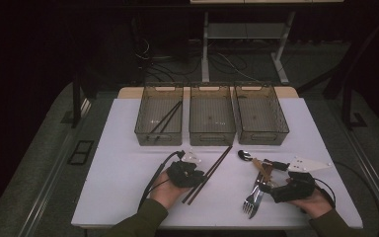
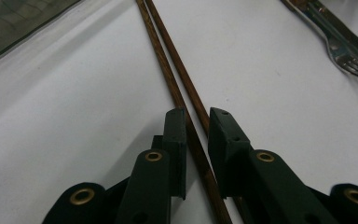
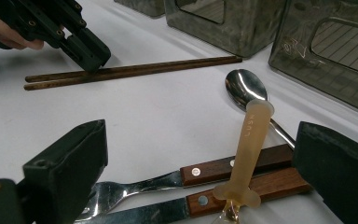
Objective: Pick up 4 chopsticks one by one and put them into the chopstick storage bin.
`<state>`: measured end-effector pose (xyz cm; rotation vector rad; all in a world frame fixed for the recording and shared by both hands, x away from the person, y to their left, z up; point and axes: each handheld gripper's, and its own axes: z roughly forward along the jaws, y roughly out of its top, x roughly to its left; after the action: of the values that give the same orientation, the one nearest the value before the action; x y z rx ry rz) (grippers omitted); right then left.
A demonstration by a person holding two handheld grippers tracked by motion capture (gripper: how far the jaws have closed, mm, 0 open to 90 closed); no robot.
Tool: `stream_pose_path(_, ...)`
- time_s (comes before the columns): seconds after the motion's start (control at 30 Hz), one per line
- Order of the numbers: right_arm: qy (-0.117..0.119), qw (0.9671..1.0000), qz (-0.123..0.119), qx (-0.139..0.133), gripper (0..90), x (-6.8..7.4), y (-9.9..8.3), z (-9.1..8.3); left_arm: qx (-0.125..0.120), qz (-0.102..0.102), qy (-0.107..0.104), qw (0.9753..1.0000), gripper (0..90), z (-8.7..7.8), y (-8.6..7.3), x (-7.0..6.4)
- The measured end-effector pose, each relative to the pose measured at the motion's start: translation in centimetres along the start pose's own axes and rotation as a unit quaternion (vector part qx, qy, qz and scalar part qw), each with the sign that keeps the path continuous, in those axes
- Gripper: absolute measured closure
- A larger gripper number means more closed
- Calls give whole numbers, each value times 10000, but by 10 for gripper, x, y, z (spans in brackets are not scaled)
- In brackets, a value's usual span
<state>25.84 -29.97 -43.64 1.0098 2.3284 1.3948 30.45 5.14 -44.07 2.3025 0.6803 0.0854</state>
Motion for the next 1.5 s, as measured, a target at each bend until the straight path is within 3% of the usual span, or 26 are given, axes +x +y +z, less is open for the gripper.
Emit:
stream_pose_path(0.23, -1, 10000, 2, -8, 36, 0, 0, 0, 67, 45, 131, 9999, 768, 0, -1, -2)
stream_pose_path(0.5, 1, 10000, 3, -14, 36, 0, 0, 0, 180, 124, 498, 9985, 769, -4, -2, 4)
stream_pose_path(0.67, 0, 10000, 1, -12, 36, 0, 0, 0, 164, 134, 568, 9982, 766, -2, -3, 2)
stream_pose_path(0.8, -1, 10000, -6, -2, 36, 0, 0, 0, 131, 40, 567, 9983, 773, -3, -5, 2)
stream_pose_path(0.9, -1, 10000, -7, -7, 36, 0, 0, 0, 128, 33, 568, 9983, 828, -3, -4, 2)
stream_pose_path(1.5, 7, 10000, 9, -11, 36, 0, 0, -1, 109, -98, 617, 9980, 847, -5, -5, 5)
